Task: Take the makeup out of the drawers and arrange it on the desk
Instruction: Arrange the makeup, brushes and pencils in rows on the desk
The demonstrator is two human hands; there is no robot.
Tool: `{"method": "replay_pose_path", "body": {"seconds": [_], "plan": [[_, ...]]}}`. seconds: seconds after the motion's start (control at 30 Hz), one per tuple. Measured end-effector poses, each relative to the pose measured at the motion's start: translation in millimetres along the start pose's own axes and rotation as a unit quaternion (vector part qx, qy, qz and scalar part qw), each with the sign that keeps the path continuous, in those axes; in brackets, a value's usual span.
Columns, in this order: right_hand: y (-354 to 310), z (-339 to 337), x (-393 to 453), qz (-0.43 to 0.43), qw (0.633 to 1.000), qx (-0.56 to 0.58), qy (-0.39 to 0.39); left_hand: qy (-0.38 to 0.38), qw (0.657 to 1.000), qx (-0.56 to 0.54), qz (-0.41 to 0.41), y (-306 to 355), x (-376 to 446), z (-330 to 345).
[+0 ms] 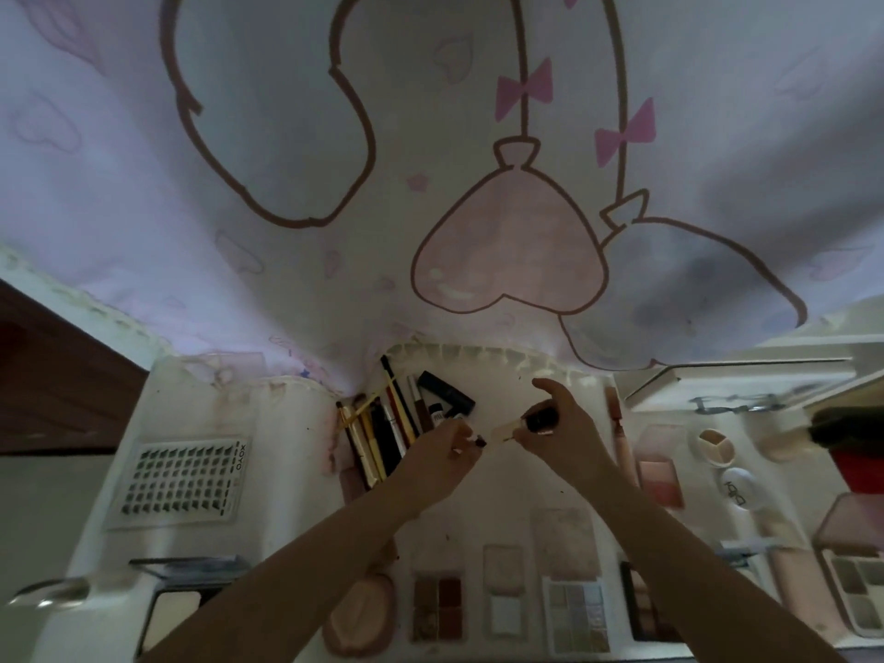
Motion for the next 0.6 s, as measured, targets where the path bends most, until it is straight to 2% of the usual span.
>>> {"method": "replay_pose_path", "body": {"seconds": [0.1,0.2,0.3,0.4,0.5,0.6], "plan": [[-24.4,14.7,27.1,-0.067,0.985,-0.157,-0.009,0.025,0.993,0.117,-0.007,-12.2,-4.0,-23.3],[-27.9,36.4,61.5,-0.072,0.962,-0.264,-0.027,0.065,0.976,0.206,-0.027,-30.4,-6.3,-47.6],[-26.1,54.9,87.8,-0.064,0.948,-0.305,-0.058,0.090,0.961,0.258,-0.032,-50.9,-4.5,-61.8],[-23.1,61.3,104.1,-0.044,0.943,-0.321,-0.074,0.077,0.961,0.262,-0.051,-68.6,-1.6,-67.0],[-24.5,60.8,110.6,-0.041,0.946,-0.315,-0.068,0.069,0.957,0.278,-0.037,-69.5,2.5,-69.4],[-18.5,62.2,106.3,-0.033,0.943,-0.317,-0.096,0.066,0.955,0.289,-0.029,-65.5,7.4,-68.1]]}}
Point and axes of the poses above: each hand's wrist, its own x-axis towards the middle knuckle, its own z-axis out of the palm, y = z × x, the point moved 10 cm from there along x, towards the middle knuckle, and after that the axes turned 1 degree about -x, right-handed, at the moved point
